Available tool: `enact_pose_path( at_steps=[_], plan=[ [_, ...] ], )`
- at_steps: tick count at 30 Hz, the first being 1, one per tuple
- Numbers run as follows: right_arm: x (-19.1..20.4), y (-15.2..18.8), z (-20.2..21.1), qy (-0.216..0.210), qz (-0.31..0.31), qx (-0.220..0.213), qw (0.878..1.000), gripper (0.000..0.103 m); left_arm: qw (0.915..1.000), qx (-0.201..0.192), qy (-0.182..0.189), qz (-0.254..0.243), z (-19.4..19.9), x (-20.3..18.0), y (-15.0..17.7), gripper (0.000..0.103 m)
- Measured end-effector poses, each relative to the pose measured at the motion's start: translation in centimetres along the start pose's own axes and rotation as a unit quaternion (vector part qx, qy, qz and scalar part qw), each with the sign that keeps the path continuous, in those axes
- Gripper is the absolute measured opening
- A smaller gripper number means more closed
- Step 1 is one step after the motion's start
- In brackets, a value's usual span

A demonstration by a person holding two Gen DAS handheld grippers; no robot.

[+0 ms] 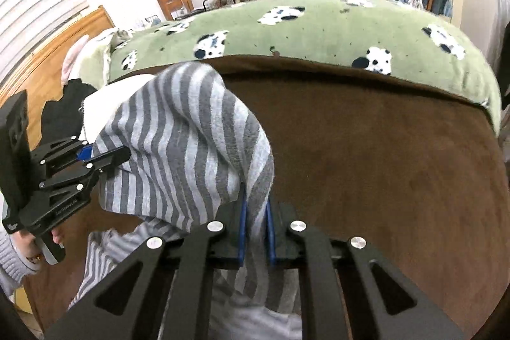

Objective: Fold large clothes

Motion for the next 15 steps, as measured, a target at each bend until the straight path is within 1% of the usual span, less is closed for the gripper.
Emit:
enact_pose_path(
  at_steps=[2,3,5,9,12,15],
  plan=[
    [1.9,1.0,1.5,0.018,0.017,-0.012,1.0,0.011,0.9995,-0.02,-0.023,-0.01,2.2,-0.6,0.8,0.022],
    [2.7,1.6,2.1,0.027,0.027,-0.013,0.999,0.011,0.9984,-0.034,-0.04,-0.021,3.5,-1.2,1.4,0.022],
    [4.2,3.2,2.9,0.053,0.054,-0.013,0.997,0.011,0.9961,-0.053,-0.06,-0.037,5.0,-2.2,2.5,0.022],
    [5.7,7.2,3.7,0.082,0.075,-0.006,0.994,0.011,0.9913,-0.076,-0.087,-0.063,7.4,-4.1,5.8,0.022],
    [6.2,10.4,3.9,0.088,0.069,0.005,0.994,0.011,0.9894,-0.081,-0.095,-0.075,8.9,-5.2,8.4,0.023],
    [6.5,13.5,4.1,0.09,0.06,0.022,0.994,0.012,0.9903,-0.065,-0.091,-0.083,9.6,-5.7,11.0,0.024]
  ],
)
Point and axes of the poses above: each gripper's, at about its wrist camera, not at the fingertips, and z roughly against the way its jaws point, x to its left, y to its underside, the point moved 6 cm from there along -z, roughly the way its jaws point, and after that the axes turned 9 degrees about -y, right-handed, at the moved point
